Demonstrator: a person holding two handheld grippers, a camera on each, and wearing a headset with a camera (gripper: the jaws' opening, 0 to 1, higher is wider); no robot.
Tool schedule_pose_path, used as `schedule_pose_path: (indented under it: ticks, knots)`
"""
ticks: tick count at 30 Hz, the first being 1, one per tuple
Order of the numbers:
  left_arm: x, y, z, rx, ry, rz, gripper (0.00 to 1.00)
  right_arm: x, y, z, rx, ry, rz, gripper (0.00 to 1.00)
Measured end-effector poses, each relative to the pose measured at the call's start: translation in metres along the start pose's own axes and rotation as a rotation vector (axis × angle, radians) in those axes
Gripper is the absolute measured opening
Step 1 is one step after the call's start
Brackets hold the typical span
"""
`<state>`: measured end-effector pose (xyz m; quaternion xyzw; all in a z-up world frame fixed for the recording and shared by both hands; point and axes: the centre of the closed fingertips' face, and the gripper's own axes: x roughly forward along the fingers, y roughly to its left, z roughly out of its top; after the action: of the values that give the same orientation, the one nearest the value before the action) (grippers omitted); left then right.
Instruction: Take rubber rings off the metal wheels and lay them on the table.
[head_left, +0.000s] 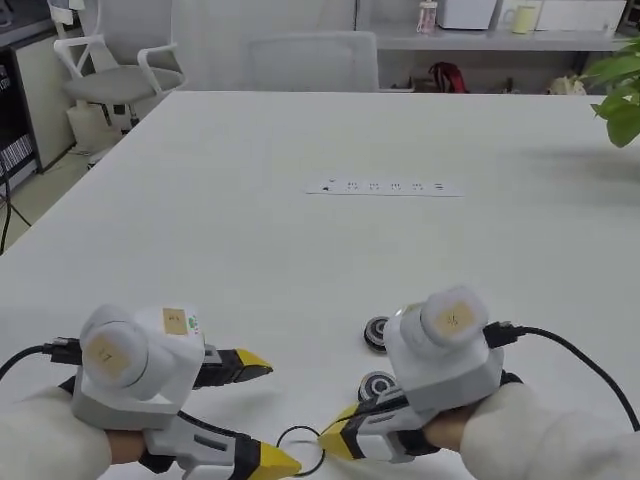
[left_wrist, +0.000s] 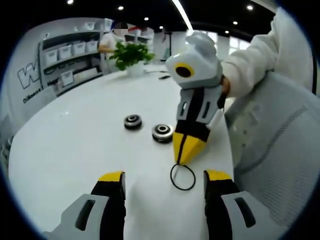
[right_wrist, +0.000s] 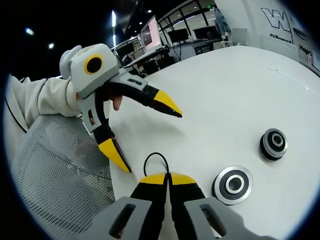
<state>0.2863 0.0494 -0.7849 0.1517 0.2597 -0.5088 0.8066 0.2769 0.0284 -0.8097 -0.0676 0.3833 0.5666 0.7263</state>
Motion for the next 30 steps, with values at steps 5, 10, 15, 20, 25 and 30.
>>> schedule_pose_path:
  ticks: [5, 10, 15, 20, 25, 30]
  knots:
    - [0.0, -0.001, 0.0, -0.002, 0.001, -0.002, 0.64, -0.001, -0.004, -0.003, -0.028, 0.004, -0.012, 0.0]
    - [0.0, -0.002, -0.001, 0.002, 0.006, -0.003, 0.64, -0.003, -0.008, -0.002, -0.039, -0.007, -0.021, 0.01]
    - [0.0, -0.002, -0.001, 0.002, 0.006, -0.003, 0.64, -0.006, -0.012, 0.0, -0.038, -0.018, -0.032, 0.05]
    - [0.0, -0.002, -0.002, 0.004, 0.012, -0.003, 0.64, -0.013, -0.016, 0.008, -0.036, -0.047, -0.051, 0.06]
    - [-0.001, -0.003, -0.003, 0.001, 0.017, -0.004, 0.64, -0.025, -0.024, 0.019, -0.031, -0.088, -0.074, 0.08]
    - [-0.002, -0.002, -0.003, -0.008, 0.017, 0.003, 0.64, -0.038, -0.03, 0.032, -0.034, -0.148, -0.087, 0.11]
